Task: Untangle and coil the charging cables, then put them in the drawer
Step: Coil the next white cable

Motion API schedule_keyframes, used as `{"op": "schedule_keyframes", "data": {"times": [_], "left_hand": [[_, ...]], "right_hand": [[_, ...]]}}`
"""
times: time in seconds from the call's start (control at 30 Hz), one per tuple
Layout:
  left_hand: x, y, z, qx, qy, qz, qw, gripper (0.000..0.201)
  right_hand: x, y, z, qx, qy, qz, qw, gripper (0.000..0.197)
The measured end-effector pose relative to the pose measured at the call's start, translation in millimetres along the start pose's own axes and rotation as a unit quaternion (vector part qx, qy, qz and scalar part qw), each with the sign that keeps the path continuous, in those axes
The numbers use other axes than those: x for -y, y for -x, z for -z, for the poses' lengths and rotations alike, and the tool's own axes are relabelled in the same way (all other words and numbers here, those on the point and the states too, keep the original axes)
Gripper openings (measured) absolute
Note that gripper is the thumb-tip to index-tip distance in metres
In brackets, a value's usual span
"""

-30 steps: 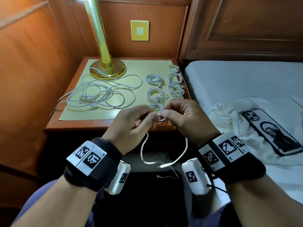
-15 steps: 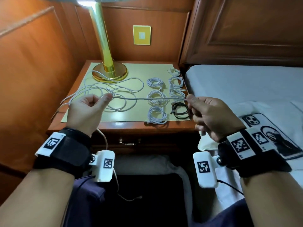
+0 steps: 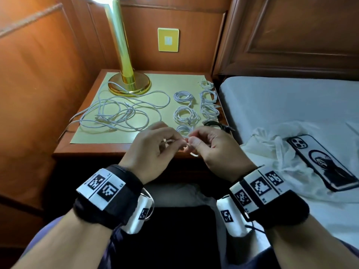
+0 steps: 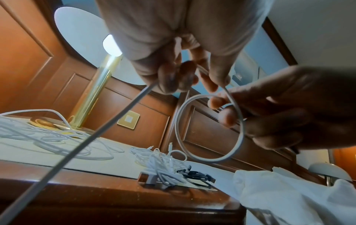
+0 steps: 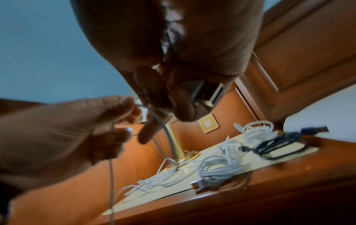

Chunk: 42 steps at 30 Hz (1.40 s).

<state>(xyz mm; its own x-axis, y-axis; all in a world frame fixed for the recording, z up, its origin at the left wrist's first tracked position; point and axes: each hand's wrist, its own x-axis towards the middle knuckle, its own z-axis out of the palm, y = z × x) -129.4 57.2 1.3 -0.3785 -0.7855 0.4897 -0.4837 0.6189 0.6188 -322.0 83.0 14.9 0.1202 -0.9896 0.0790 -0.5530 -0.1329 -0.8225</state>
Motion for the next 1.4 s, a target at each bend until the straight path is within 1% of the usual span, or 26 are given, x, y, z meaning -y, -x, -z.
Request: {"op": "schedule_keyframes", "data": {"times": [0.07,0.13,0.2,0.27,0.33,0.37,0.43,0.5,0.53,0.6,0.7,0.77,0.87,0.93,1.0,1.03,1.1,1.2,1.3,1.4], "left_hand": [[3.7,-0.7,-1.9,-0.025,0.034,0.031,0.999,0.01],[6.6,-1.2,-3.7,-0.005,0.075,0.073,0.995,0.013],[6.6,-0.9,-3.9,0.01,0.086,0.104,0.991,0.013],[5.9,-0.3,-4.0,0.005,0.094,0.115,0.989,0.012],[5.7,-0.4,-3.3,-0.015,0.086,0.132,0.987,0.006],[5.8,-0.8,-2.7,-0.029,0.077,0.143,0.986,0.004],[5.1,-1.6,-1.5,-0.05,0.062,0.169,0.982,0.01],[2.6,-1.7,-0.4,-0.061,0.063,0.178,0.98,0.012],[0.8,-1.8,-0.1,-0.063,0.067,0.178,0.98,0.012],[-1.6,-1.9,-0.5,-0.06,0.074,0.178,0.979,0.012],[-4.0,-2.6,-3.5,-0.034,0.095,0.175,0.979,0.016],[-5.5,-2.8,-6.0,-0.013,0.127,0.184,0.975,0.02],[-8.8,-1.8,-8.9,0.014,0.187,0.214,0.959,0.022],[-10.4,-1.5,-10.2,0.022,0.208,0.229,0.951,0.023],[-8.9,-2.1,-9.9,0.015,0.212,0.234,0.949,0.021],[-6.9,-2.5,-8.9,0.009,0.208,0.231,0.95,0.02],[-1.8,-3.3,-4.5,-0.013,0.185,0.222,0.957,0.016],[1.5,-4.3,3.1,-0.044,0.154,0.206,0.965,0.012],[0.1,-4.8,3.7,-0.041,0.168,0.183,0.968,0.01],[-1.7,-4.3,3.2,-0.033,0.181,0.169,0.968,0.01]], "right_hand": [[3.9,1.1,-2.2,0.047,-0.035,-0.009,0.998,0.019],[8.9,1.7,-0.6,0.068,-0.093,-0.016,0.993,0.021],[13.2,1.8,1.2,0.072,-0.146,-0.049,0.985,0.023],[16.7,0.7,2.3,0.075,-0.237,-0.1,0.963,0.029],[19.0,0.2,4.3,0.082,-0.331,-0.148,0.928,0.044],[19.8,0.3,6.4,0.091,-0.359,-0.16,0.915,0.049],[19.2,2.1,9.4,0.112,-0.395,-0.158,0.898,0.05],[17.9,4.9,10.7,0.113,-0.414,-0.149,0.891,0.046],[16.9,5.8,10.8,0.104,-0.409,-0.145,0.895,0.047],[13.9,6.9,10.3,0.088,-0.375,-0.136,0.912,0.047],[11.8,6.7,8.9,0.075,-0.274,-0.119,0.951,0.043],[11.7,6.6,7.9,0.064,-0.208,-0.115,0.969,0.036],[10.7,5.9,5.7,0.024,-0.117,-0.102,0.988,0.02],[6.3,4.3,3.3,-0.017,-0.036,-0.079,0.996,0.015],[2.5,1.8,1.2,-0.039,0.025,-0.059,0.997,0.015],[1.7,0.7,1.2,-0.042,0.03,-0.06,0.997,0.015],[0.9,-0.7,2.9,-0.038,0.001,-0.073,0.997,0.014],[3.2,-0.4,7.2,-0.001,-0.059,-0.085,0.995,0.013],[7.8,1.6,8.7,0.054,-0.149,-0.106,0.982,0.011],[8.7,2.2,8.8,0.086,-0.225,-0.121,0.963,0.017]]}}
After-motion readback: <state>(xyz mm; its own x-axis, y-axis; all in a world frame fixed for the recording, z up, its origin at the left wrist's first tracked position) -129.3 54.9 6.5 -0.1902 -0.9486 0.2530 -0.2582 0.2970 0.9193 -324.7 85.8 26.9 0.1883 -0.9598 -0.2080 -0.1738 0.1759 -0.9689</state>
